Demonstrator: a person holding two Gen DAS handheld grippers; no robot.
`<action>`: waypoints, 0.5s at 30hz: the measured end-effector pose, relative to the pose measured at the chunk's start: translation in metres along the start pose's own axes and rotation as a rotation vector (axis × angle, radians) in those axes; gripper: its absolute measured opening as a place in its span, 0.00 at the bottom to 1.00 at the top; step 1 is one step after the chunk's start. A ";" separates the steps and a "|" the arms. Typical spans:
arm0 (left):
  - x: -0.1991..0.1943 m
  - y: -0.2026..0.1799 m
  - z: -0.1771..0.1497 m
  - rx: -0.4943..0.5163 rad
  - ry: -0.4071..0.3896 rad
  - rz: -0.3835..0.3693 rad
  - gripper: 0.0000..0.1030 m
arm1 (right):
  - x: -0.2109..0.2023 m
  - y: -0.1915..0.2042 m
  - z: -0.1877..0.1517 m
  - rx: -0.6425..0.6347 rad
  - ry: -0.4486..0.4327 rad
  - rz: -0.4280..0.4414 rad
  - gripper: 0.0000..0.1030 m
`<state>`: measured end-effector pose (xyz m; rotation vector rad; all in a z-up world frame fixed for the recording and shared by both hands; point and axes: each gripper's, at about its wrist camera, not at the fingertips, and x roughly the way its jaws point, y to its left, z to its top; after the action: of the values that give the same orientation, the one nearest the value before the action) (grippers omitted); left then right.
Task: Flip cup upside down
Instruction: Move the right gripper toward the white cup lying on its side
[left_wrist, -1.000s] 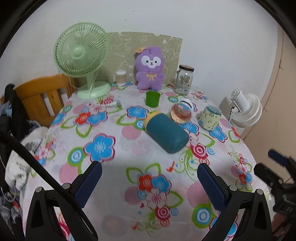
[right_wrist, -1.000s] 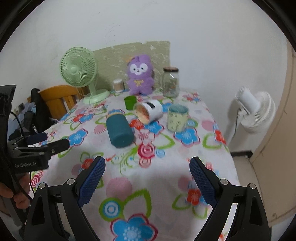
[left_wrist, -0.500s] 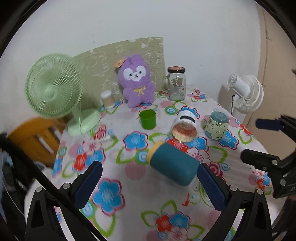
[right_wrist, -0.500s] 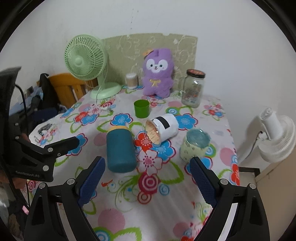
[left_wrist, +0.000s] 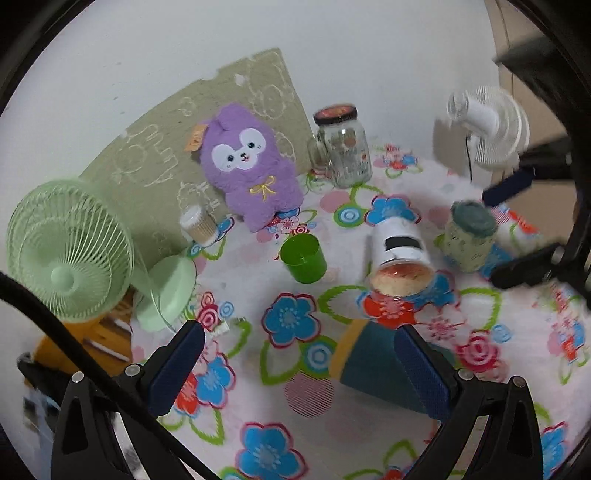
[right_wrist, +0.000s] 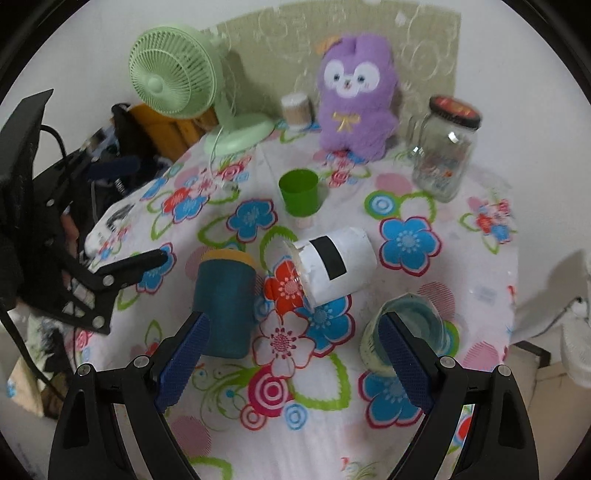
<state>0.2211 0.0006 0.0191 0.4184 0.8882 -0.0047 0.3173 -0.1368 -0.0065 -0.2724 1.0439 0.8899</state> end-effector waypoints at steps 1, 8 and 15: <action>0.006 -0.001 0.003 0.027 0.015 0.002 1.00 | 0.003 -0.007 0.004 0.003 0.018 0.028 0.91; 0.031 -0.009 0.027 0.193 0.064 0.042 1.00 | 0.024 -0.036 0.034 -0.121 0.161 0.143 0.91; 0.054 -0.012 0.044 0.293 0.099 0.063 1.00 | 0.039 -0.062 0.061 -0.171 0.233 0.173 0.91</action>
<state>0.2865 -0.0166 -0.0017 0.7247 0.9747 -0.0576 0.4103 -0.1207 -0.0206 -0.4424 1.2211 1.1253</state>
